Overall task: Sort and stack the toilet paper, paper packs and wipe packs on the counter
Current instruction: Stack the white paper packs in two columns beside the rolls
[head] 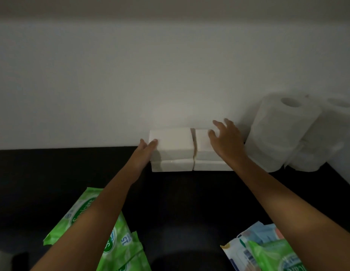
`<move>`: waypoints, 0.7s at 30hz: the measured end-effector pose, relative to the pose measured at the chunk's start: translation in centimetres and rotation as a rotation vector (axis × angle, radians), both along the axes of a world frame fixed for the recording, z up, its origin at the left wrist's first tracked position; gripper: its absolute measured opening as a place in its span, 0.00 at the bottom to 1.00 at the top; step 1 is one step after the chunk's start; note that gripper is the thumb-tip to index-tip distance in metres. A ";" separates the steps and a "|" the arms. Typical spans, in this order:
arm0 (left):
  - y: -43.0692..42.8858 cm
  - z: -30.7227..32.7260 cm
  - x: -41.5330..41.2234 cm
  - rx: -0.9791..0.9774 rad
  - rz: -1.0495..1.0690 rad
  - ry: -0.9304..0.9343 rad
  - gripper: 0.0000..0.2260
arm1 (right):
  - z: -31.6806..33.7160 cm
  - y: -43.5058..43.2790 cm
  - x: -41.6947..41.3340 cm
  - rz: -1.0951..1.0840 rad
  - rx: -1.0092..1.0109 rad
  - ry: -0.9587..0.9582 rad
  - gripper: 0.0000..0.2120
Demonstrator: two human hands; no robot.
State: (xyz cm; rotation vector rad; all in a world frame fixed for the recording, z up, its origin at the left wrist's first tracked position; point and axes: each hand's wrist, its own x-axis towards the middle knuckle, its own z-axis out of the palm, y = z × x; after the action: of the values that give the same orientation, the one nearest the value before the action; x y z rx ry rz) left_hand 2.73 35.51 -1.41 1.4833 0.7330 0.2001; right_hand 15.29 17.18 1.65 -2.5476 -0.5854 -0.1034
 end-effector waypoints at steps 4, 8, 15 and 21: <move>-0.3 -0.4 0.0 0.028 -0.031 -0.005 0.26 | -1.3 -1.8 1.6 -0.149 0.034 0.253 0.28; -0.3 -0.5 0.4 0.056 -0.046 0.008 0.24 | -1.7 -2.1 1.9 -0.109 0.128 0.358 0.29; -0.1 -0.7 0.9 0.019 -0.032 0.025 0.23 | -1.2 -2.2 1.9 -0.087 0.185 0.364 0.31; -1.4 2.0 -1.1 0.164 0.157 -0.033 0.23 | 0.8 -4.2 -0.7 -0.045 0.205 0.286 0.33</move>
State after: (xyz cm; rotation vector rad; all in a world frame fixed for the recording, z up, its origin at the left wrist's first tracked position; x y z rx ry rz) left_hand 1.66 34.13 0.62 1.5745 0.8221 0.4119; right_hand 14.61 13.02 2.47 -2.3207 -0.3851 0.1745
